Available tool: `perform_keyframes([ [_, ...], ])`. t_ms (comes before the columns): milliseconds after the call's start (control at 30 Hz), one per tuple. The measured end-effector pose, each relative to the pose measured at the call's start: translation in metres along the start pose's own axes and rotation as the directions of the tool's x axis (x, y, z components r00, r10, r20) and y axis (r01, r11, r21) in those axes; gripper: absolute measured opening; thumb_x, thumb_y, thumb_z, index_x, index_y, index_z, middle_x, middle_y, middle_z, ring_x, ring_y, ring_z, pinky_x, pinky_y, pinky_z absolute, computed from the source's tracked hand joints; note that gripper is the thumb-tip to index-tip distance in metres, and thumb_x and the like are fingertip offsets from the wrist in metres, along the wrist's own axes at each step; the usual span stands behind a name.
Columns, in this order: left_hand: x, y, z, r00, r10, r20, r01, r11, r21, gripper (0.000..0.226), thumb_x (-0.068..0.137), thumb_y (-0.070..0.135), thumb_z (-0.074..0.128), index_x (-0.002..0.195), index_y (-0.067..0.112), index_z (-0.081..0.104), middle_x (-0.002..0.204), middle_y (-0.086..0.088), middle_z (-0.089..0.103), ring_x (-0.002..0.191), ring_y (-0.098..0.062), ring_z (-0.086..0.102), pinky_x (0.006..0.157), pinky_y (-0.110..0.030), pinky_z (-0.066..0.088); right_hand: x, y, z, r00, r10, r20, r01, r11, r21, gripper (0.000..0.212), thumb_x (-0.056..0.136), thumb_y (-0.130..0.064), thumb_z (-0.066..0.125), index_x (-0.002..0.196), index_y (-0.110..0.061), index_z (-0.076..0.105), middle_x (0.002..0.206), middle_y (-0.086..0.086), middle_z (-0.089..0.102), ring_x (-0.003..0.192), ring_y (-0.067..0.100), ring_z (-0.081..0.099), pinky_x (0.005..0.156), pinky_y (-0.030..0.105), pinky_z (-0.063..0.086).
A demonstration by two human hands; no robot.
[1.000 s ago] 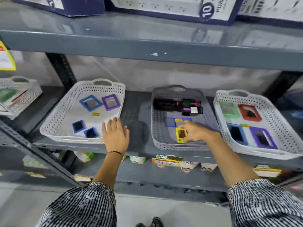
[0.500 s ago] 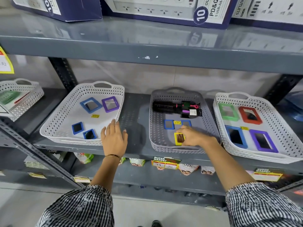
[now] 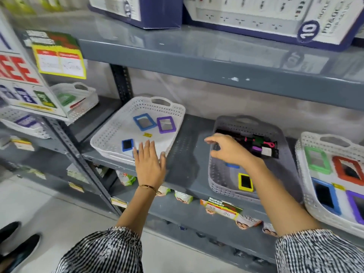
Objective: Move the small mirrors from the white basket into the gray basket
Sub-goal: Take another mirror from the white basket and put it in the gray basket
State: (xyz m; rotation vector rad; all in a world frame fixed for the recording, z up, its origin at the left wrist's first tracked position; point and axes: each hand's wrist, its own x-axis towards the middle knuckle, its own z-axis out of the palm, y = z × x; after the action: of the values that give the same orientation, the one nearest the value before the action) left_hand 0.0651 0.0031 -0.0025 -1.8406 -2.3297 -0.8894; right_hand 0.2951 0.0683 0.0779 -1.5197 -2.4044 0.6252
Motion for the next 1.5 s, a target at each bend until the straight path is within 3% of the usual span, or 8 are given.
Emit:
perform_keyframes([
  [167, 0.004, -0.051, -0.017, 0.985, -0.171, -0.037, 0.171, 0.985, 0.017, 0.065, 0.090, 0.044, 0.023, 0.140, 0.001, 0.025, 0.150, -0.021, 0.027, 0.142, -0.035, 0.014, 0.119, -0.048, 0.003, 0.054, -0.054, 0.033, 0.988, -0.146, 0.047, 0.143, 0.988, 0.066, 0.044, 0.085, -0.005, 0.063, 0.128, -0.004, 0.057, 0.126, 0.012, 0.059, 0.116, 0.023, 0.056, 0.090, 0.024, 0.042],
  [267, 0.011, -0.071, -0.023, 0.975, -0.221, -0.027, 0.223, 0.973, 0.057, 0.072, 0.089, 0.050, 0.018, 0.139, 0.000, 0.024, 0.150, -0.022, 0.027, 0.142, -0.036, 0.015, 0.118, -0.047, 0.005, 0.088, -0.083, 0.052, 0.979, -0.188, 0.073, 0.181, 0.979, 0.092, 0.045, 0.087, -0.007, 0.063, 0.131, -0.003, 0.054, 0.134, 0.015, 0.055, 0.123, 0.026, 0.053, 0.103, 0.031, 0.041],
  [500, 0.011, -0.077, -0.016, 0.968, -0.245, -0.055, 0.246, 0.969, 0.004, 0.075, 0.086, 0.052, 0.020, 0.137, -0.001, 0.029, 0.149, -0.022, 0.030, 0.140, -0.037, 0.020, 0.116, -0.047, 0.009, 0.156, -0.140, 0.100, 0.953, -0.226, 0.200, 0.225, 0.974, 0.028, 0.060, 0.084, -0.024, 0.070, 0.136, -0.004, 0.048, 0.141, 0.016, 0.050, 0.128, 0.030, 0.049, 0.106, 0.037, 0.041],
  [700, 0.010, -0.083, -0.009, 0.969, -0.228, -0.090, 0.230, 0.973, 0.003, 0.069, 0.088, 0.047, 0.024, 0.138, 0.000, 0.029, 0.148, -0.022, 0.031, 0.139, -0.037, 0.022, 0.114, -0.050, 0.010, 0.197, -0.158, 0.139, 0.913, -0.229, 0.337, 0.252, 0.967, -0.024, 0.070, 0.082, -0.026, 0.072, 0.141, -0.005, 0.041, 0.146, 0.015, 0.046, 0.135, 0.028, 0.043, 0.111, 0.035, 0.036],
  [933, 0.010, -0.085, -0.006, 0.970, -0.230, -0.082, 0.229, 0.973, -0.026, 0.070, 0.088, 0.048, 0.019, 0.142, 0.004, 0.020, 0.153, -0.019, 0.020, 0.141, -0.027, 0.002, 0.116, -0.044, 0.001, 0.208, -0.159, 0.157, 0.871, -0.286, 0.400, 0.355, 0.929, -0.109, 0.028, 0.073, -0.025, 0.074, 0.094, -0.011, 0.063, 0.102, 0.011, 0.068, 0.094, 0.028, 0.064, 0.085, 0.043, 0.055],
  [1167, 0.010, -0.083, -0.009, 0.971, -0.229, -0.069, 0.227, 0.974, -0.025, 0.069, 0.089, 0.047, 0.018, 0.141, 0.003, 0.022, 0.152, -0.020, 0.022, 0.143, -0.033, 0.010, 0.116, -0.046, 0.005, 0.200, -0.160, 0.152, 0.874, -0.352, 0.335, 0.403, 0.911, -0.094, 0.019, 0.075, -0.018, 0.071, 0.089, -0.009, 0.063, 0.094, 0.010, 0.068, 0.087, 0.027, 0.065, 0.079, 0.040, 0.056],
  [1333, 0.013, -0.079, -0.014, 0.966, -0.251, -0.058, 0.253, 0.967, 0.019, 0.073, 0.085, 0.051, 0.013, 0.136, 0.002, 0.032, 0.149, -0.020, 0.031, 0.142, -0.034, 0.017, 0.116, -0.046, 0.001, 0.172, -0.144, 0.122, 0.925, -0.360, 0.124, 0.355, 0.933, 0.055, 0.023, 0.073, -0.015, 0.072, 0.092, -0.003, 0.066, 0.095, 0.013, 0.069, 0.088, 0.028, 0.065, 0.077, 0.035, 0.052],
  [1500, 0.023, -0.057, -0.016, 0.981, -0.180, -0.069, 0.184, 0.981, 0.061, 0.047, 0.091, 0.037, 0.033, 0.115, 0.002, 0.053, 0.128, -0.018, 0.055, 0.135, -0.037, 0.031, 0.115, -0.055, 0.004, 0.125, -0.102, 0.075, 0.967, -0.245, -0.071, 0.251, 0.962, 0.107, 0.042, 0.073, -0.014, 0.075, 0.112, -0.002, 0.065, 0.114, 0.014, 0.066, 0.106, 0.028, 0.060, 0.087, 0.023, 0.043],
])
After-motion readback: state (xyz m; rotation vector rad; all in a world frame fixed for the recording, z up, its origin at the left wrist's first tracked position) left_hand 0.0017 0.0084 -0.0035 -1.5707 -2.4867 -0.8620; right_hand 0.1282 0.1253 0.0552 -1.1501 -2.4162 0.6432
